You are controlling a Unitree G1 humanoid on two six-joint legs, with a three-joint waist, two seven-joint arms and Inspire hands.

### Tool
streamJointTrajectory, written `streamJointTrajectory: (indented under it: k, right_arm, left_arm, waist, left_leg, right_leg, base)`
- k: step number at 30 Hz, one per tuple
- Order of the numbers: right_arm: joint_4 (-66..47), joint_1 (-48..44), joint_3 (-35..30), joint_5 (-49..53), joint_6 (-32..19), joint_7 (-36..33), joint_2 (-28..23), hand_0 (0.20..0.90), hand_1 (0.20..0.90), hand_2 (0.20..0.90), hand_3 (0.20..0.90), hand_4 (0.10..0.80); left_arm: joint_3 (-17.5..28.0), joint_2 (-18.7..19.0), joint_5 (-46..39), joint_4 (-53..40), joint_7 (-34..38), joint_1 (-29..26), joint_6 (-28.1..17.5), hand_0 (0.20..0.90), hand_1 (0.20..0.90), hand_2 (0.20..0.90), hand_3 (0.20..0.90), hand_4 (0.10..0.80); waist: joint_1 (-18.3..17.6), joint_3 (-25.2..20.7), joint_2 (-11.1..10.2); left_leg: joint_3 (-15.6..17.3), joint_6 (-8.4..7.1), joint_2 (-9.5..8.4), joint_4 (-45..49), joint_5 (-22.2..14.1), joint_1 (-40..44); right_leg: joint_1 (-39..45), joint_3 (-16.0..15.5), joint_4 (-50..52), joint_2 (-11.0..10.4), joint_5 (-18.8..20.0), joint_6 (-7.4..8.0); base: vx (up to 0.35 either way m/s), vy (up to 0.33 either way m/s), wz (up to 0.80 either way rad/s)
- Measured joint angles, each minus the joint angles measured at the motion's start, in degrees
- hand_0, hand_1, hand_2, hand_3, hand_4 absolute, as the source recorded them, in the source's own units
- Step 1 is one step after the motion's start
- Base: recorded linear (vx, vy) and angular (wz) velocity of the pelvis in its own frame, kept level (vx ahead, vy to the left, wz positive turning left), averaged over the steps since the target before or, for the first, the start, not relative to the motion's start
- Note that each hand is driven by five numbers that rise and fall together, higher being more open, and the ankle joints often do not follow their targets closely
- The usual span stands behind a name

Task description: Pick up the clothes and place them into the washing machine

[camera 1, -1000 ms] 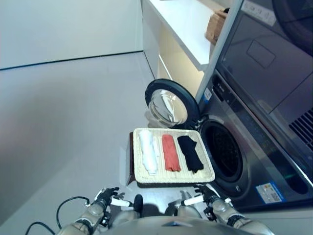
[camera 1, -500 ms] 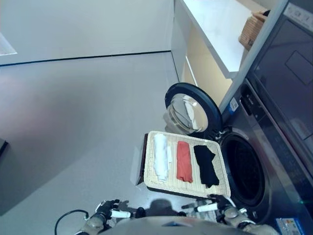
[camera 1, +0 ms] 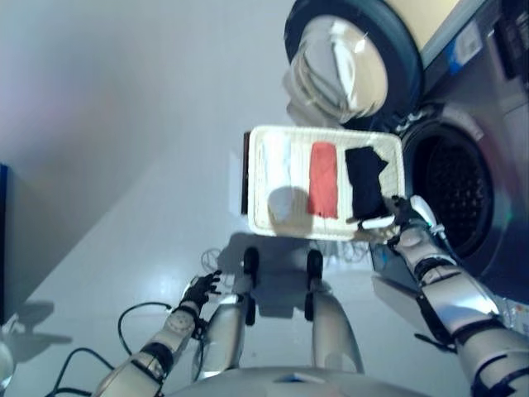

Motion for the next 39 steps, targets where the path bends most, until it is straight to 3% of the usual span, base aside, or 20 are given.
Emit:
streamJointTrajectory:
  k: [11,19,35,37,39]
  right_arm:
    - [1.78,-8.05,5.14,-4.49,0.9,-4.43,-4.63,0.9,0.9,0.9,0.9,0.8]
    - [2.27,-11.27,9.38,-5.33,1.35,-5.41,-5.09,0.9,0.9,0.9,0.9,0.8]
    - [5.35,-18.86,12.28,-7.51,2.15,-8.5,-9.01,0.9,0.9,0.9,0.9,0.8]
    - [6.32,-20.76,13.92,-8.72,3.38,-9.15,-9.3,0.2,0.2,0.2,0.2,0.3]
    - [6.26,-20.66,14.05,-9.73,3.47,-9.93,-9.73,0.2,0.2,0.2,0.2,0.3]
  left_arm:
    - [0.49,0.37,-4.91,-4.08,3.25,-2.08,-1.87,0.9,0.9,0.9,0.9,0.8]
    - [-0.11,0.5,-7.21,-4.11,4.58,-2.22,-2.75,0.9,0.9,0.9,0.9,0.8]
    - [-1.21,1.22,-9.26,-10.93,6.53,-4.31,-4.11,0.9,0.9,0.9,0.9,0.8]
    - [-1.93,1.4,-9.26,-11.84,6.66,-4.42,-4.12,0.9,0.9,0.9,0.9,0.8]
    - [-2.38,1.52,-9.31,-11.92,6.69,-4.25,-4.07,0.9,0.9,0.9,0.9,0.8]
  waist:
    - [0.72,2.34,-0.3]
    - [2.07,2.48,-0.22]
    - [4.04,4.08,0.68]
    - [3.85,4.73,1.28]
    - [3.91,4.98,1.4]
  left_leg:
    - [-0.89,0.41,-0.83,2.68,0.17,-7.95]
    - [-1.12,0.56,-0.95,3.08,0.42,-11.49]
    - [-3.85,0.45,-2.52,3.13,2.26,-19.26]
    - [-3.88,0.52,-2.86,3.14,2.61,-20.02]
    - [-3.85,0.58,-2.96,3.16,2.67,-20.02]
  right_leg:
    - [-7.59,-0.28,2.72,-0.67,-0.1,-0.09]
    - [-10.81,-0.48,2.72,-0.8,0.04,0.06]
    - [-18.35,-2.94,5.54,-2.6,-0.69,0.05]
    - [-19.56,-2.9,6.77,-3.0,-1.08,0.17]
    - [-19.58,-2.86,6.8,-3.12,-1.07,0.19]
  base:
    - [-0.016,0.016,0.05]
    - [0.005,0.001,0.02]
    - [0.015,-0.002,0.12]
    - [-0.005,0.049,0.15]
    - [-0.003,0.019,0.02]
